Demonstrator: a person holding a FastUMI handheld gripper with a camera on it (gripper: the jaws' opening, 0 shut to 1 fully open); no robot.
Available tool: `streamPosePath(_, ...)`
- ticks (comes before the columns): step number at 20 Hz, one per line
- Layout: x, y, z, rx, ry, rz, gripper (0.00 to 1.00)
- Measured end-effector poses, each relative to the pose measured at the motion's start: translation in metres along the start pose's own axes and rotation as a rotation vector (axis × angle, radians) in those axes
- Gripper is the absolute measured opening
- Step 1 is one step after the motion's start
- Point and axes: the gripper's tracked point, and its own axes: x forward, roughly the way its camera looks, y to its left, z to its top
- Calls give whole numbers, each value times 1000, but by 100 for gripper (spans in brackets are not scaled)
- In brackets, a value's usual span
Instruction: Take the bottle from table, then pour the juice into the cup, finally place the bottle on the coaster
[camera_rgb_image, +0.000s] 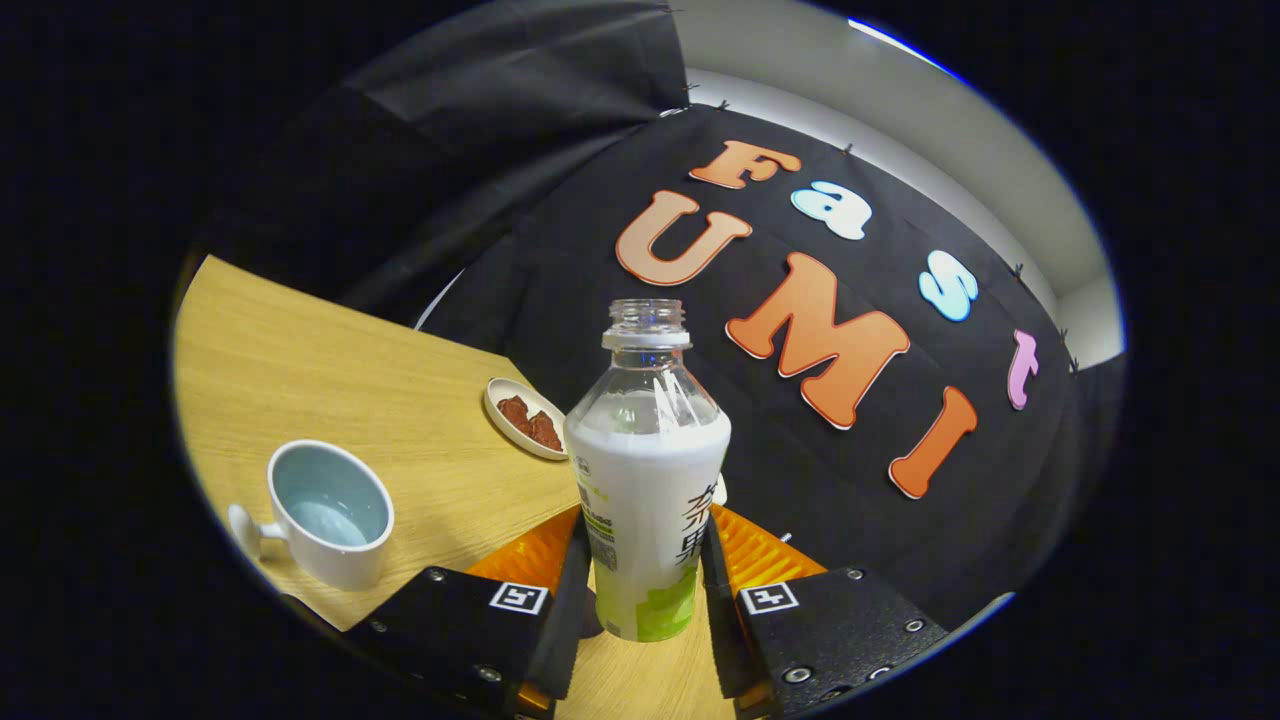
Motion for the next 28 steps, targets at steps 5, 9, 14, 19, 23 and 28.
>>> streamPosePath(5,15,-15,-4,261,7,-9,56)
streamPosePath(9,29,-24,-18,439,47,-14,55)
streamPosePath(14,37,-17,-47,578,141,-1,55)
streamPosePath(19,55,3,-73,627,192,22,56)
streamPosePath(23,62,8,-88,613,226,19,55)
streamPosePath(28,54,18,-92,638,244,36,58)
